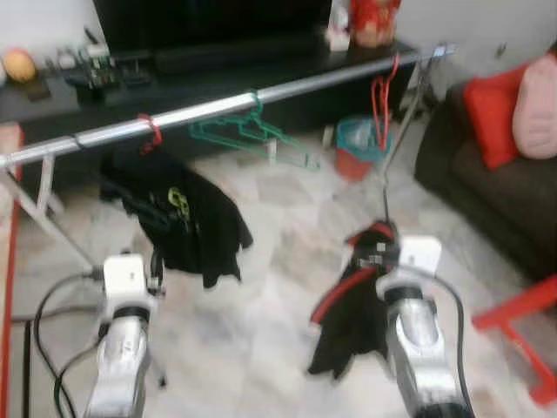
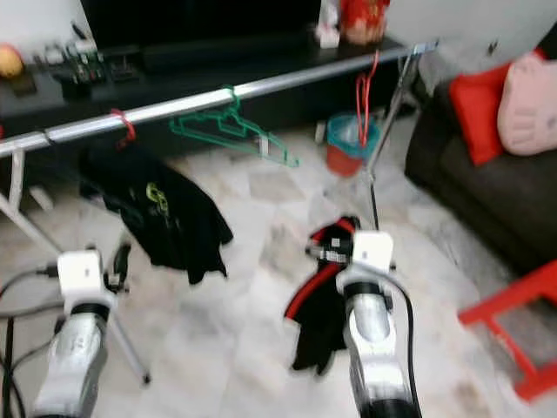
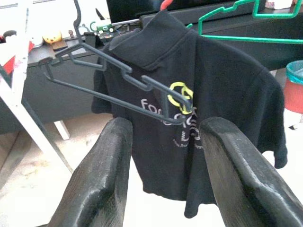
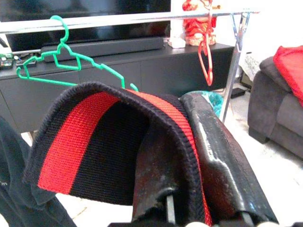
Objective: Hang hanger
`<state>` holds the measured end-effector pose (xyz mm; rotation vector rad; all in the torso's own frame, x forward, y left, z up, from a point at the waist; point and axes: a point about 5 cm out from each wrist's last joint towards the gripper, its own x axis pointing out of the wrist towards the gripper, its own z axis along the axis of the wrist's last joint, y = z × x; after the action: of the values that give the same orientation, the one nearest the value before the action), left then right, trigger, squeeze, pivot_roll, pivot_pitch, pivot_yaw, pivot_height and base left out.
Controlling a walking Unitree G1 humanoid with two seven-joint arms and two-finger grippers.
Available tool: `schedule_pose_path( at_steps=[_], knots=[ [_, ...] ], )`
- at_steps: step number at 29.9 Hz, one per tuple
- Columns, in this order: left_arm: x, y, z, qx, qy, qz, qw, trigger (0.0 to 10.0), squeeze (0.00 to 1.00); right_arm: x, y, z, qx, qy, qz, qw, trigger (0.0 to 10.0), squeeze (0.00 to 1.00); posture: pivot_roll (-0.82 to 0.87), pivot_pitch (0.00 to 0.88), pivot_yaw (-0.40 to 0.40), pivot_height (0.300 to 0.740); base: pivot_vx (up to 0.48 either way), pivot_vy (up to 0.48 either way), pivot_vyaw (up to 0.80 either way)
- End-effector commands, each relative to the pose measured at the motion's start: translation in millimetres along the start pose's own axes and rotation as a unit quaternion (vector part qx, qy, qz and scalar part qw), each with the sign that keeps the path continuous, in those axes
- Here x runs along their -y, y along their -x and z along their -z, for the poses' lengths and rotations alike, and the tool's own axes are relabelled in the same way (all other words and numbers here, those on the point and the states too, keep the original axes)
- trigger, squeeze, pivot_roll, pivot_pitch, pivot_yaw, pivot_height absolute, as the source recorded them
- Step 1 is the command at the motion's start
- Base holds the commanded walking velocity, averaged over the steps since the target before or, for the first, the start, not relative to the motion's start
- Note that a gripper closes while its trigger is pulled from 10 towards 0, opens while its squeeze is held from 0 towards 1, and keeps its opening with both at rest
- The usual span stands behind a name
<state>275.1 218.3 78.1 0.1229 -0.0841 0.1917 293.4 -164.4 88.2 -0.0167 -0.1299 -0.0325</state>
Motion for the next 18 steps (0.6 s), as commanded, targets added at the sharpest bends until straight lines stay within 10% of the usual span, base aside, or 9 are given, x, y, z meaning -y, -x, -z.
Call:
schedule_pose_path(
  at_steps=[1, 18],
  knots=[
    [4.3, 1.0, -0.6, -0.002, 0.008, 0.007, 1.0, 10.0, 0.0, 5.7, -1.1, -5.4, 0.015, 0.001, 0.01, 1.0, 10.0, 0.0, 0.02, 0.078, -0.005, 0.74, 0.0, 0.341, 0.0],
    [7.1, -1.6, -6.7, 0.009, 0.003, 0.012, 1.0, 10.0, 0.0, 5.2, -1.2, -4.5, 0.014, 0.0, 0.009, 1.0, 10.0, 0.0, 0.02, 0.078, -0.004, 0.74, 0.0, 0.071, 0.0]
  ],
)
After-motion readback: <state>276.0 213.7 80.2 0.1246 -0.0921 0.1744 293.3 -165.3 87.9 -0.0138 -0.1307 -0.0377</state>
